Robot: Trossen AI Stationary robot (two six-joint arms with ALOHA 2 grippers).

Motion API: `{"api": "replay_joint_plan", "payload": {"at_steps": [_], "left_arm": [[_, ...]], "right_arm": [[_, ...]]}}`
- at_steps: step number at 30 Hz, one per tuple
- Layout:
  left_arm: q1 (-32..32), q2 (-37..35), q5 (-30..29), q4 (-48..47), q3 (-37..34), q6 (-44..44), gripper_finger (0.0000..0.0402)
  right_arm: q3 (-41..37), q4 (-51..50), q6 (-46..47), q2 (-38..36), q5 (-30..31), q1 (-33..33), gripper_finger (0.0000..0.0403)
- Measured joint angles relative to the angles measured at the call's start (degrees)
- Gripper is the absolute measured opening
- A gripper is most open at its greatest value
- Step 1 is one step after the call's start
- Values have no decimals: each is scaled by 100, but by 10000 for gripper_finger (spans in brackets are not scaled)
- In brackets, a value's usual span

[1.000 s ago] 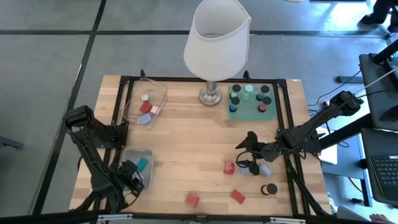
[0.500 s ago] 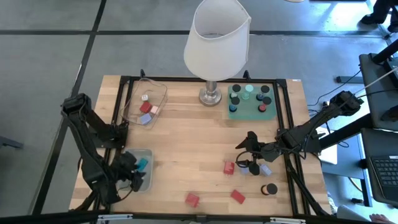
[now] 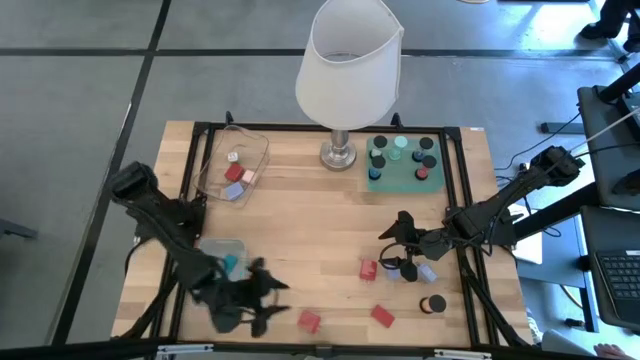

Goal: Pick & Place Office items
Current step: Put the red charger adapter into the transparent bin

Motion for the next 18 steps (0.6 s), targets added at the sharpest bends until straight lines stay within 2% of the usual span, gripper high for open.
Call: {"api": "replay_joint_plan", "payload": {"at_steps": [5,10,13,18], "left_arm": [[501,609,1059,1138,2,1615,249],[687,1140,1269,1717,2,2622,250],[711,1366,1223,1849,2,2742,250],[708,1570,1254,1837,-2,2354,263]], "right_arm": [[0,2,0,2,0,0,339],[0,2,0,1,0,-1,339],[0,0,1,0,0,-2,339],[0,0,0,1,0,0,339]]}}
